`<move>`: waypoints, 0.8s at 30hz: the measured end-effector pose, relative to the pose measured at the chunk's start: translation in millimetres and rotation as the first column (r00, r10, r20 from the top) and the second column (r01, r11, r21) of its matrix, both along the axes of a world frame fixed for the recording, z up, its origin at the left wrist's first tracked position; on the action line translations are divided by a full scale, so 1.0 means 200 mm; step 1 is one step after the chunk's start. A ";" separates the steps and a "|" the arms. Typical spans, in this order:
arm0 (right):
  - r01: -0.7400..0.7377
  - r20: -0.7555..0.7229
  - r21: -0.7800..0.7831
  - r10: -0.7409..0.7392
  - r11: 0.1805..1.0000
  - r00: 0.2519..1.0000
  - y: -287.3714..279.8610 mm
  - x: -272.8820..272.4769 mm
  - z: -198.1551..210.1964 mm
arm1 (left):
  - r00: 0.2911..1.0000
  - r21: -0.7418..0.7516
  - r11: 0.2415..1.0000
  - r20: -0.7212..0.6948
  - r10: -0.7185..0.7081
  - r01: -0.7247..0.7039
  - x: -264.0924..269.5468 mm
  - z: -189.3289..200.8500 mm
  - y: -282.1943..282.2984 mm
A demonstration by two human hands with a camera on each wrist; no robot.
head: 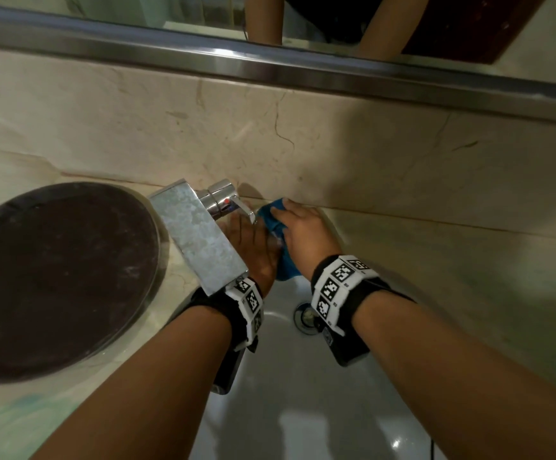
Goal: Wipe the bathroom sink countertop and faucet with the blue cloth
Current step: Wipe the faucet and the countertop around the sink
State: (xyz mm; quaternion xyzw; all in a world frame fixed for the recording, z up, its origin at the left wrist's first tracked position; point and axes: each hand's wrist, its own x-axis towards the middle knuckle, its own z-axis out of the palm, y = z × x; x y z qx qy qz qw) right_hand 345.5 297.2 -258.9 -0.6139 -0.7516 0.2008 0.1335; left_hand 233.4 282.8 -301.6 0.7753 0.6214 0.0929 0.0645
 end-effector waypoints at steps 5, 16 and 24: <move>0.132 0.098 -0.049 -0.127 0.990 0.987 -0.06 0.22 -0.01 | 0.999 0.040 0.999 -0.008 0.033 -0.032 0.01 0.04 -0.01; -0.003 0.090 -0.015 0.005 1.000 0.996 -0.01 -0.03 0.01 | 0.996 0.071 0.995 -0.037 0.077 -0.074 0.00 0.00 0.01; 0.194 0.099 -0.048 -0.189 0.980 0.977 -0.06 0.22 -0.03 | 0.999 -0.012 1.000 -0.044 0.028 -0.029 0.00 0.01 0.00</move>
